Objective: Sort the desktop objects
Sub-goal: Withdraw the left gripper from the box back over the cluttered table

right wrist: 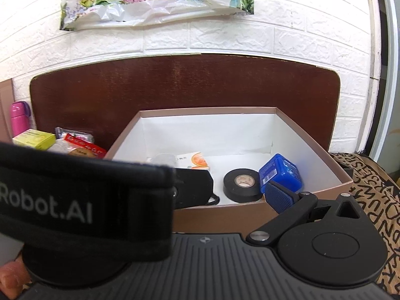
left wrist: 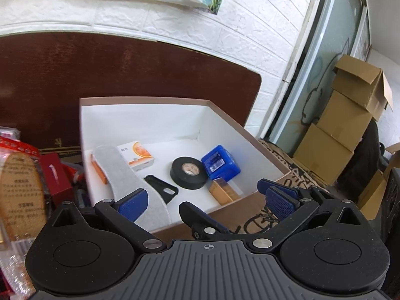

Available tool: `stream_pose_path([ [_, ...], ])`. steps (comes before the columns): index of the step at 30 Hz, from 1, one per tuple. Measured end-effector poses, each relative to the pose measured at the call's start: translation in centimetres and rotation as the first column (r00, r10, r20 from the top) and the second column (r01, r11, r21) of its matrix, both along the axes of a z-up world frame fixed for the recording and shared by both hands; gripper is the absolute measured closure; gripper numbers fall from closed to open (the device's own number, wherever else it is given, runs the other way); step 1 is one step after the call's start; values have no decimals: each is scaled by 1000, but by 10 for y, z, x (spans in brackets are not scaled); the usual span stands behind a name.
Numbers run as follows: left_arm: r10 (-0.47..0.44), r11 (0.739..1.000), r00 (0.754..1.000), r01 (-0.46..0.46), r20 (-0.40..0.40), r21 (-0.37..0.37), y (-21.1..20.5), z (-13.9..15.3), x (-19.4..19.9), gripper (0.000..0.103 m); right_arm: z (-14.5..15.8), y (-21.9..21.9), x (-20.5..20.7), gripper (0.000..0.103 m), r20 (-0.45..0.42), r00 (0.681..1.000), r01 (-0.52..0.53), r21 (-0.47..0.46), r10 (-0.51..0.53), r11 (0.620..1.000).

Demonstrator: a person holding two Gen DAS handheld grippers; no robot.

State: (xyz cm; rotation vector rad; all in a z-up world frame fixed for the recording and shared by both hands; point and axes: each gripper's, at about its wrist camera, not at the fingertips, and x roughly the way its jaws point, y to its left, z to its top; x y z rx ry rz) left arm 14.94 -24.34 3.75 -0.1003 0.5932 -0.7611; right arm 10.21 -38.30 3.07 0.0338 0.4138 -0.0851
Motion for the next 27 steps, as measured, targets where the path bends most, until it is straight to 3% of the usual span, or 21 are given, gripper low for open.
stream_pose_path([
  [4,13,1000,1000,-13,15,4,11,1,-13,0,-1,-4,-2,0,6,1000,-14,1,14,1000],
  [16,59,998,998,-59,-36,-7,43,-9,-45,0,-6,41,-42,0,-5,998,-69,15,69,998],
  [27,122,992,990,-118,-70,52,66,-27,-72,0,-26,61,-65,0,-54,994,-95,69,99,993],
])
